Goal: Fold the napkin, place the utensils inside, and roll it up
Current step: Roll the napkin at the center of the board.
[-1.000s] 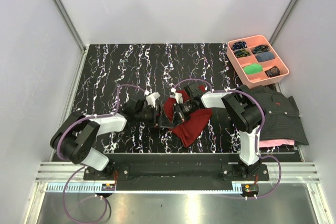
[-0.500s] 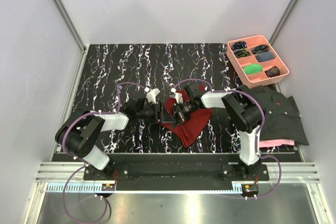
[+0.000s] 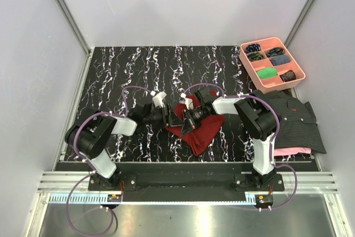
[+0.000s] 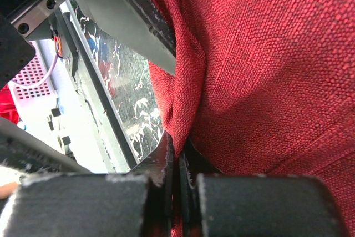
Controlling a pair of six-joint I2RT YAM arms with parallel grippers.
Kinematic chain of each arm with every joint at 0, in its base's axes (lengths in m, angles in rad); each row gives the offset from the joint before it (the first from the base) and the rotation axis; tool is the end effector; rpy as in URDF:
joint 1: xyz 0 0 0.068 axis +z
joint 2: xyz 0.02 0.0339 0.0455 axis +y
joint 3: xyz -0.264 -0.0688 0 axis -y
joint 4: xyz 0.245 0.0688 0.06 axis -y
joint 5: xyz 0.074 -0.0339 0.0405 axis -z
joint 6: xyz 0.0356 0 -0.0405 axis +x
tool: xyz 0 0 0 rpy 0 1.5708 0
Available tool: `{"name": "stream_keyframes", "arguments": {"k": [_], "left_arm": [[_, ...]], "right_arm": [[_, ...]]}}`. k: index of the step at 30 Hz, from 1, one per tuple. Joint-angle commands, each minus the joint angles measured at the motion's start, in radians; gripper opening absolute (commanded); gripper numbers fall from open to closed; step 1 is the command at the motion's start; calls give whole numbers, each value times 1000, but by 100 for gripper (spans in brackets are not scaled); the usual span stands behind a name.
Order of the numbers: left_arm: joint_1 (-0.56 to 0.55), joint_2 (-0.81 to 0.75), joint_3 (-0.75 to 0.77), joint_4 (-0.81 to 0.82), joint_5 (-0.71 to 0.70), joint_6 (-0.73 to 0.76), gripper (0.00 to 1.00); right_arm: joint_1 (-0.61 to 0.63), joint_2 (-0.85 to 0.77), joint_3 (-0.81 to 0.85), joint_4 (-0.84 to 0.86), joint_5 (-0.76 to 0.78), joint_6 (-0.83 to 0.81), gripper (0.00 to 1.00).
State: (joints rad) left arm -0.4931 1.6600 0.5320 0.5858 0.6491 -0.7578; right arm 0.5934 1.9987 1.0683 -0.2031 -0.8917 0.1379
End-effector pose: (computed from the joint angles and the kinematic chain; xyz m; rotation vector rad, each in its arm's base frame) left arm 0.2456 -0.1564 0.1280 0.1292 2.3251 -1.3808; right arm 0.2870 0.2270 0.1058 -0.8928 2.5765 1.4258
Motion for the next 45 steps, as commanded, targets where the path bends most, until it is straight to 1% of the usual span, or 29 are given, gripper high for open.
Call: {"name": "stream_keyframes", "arguments": {"k": [1,4,5,8,16,22,27,29,31,32,33,35,36,37,39,41,44,45], "left_arm": [[16,0,-13,-35,-57,40,69],[27,3,-15,-79,-68,57,69],[30,4,-23,-78,-68,55,69],[41,21,-30,-63,-54,46,69],[44,61,-13,-37,-22,43,68],[45,81,-9,-3,1,32,68],[45,49,-9,-7,32,17,68],[45,3,-21,-18,55,5,70],[45,-40,-36,-70,60,9,71],[45,-90,-40,-104,49,29,72],[45,-120,-38,-201,38,47,72],[47,-198,-23,-315,-15,107,73],[50,-221,-17,-418,-35,127,73],[50,-242,-4,-461,-69,144,74],[68,-296,2,-542,-94,175,73],[94,-328,3,-563,-126,178,73],[128,-330,0,-538,-161,160,71],[134,-322,9,-506,-160,155,70]], "right_arm": [[-1,6,-27,-25,94,-4,13],[-1,-33,-42,-24,135,6,25],[-3,-47,-47,-25,145,11,37],[-3,-113,-70,-25,192,28,52],[-3,-349,-183,-35,348,46,66],[-3,-438,-235,-44,388,63,69],[9,-495,-234,-68,416,84,70],[19,-526,-228,-81,430,92,70],[35,-561,-220,-101,457,106,70],[40,-571,-215,-107,465,112,70],[43,-581,-205,-117,485,120,70],[55,-604,-192,-124,497,126,70],[62,-610,-179,-124,516,129,70],[66,-610,-171,-122,519,131,70],[71,-600,-145,-119,530,126,70],[82,-566,-131,-117,528,120,69],[108,-509,-110,-107,536,115,67],[118,-488,-104,-101,546,115,67]]}}
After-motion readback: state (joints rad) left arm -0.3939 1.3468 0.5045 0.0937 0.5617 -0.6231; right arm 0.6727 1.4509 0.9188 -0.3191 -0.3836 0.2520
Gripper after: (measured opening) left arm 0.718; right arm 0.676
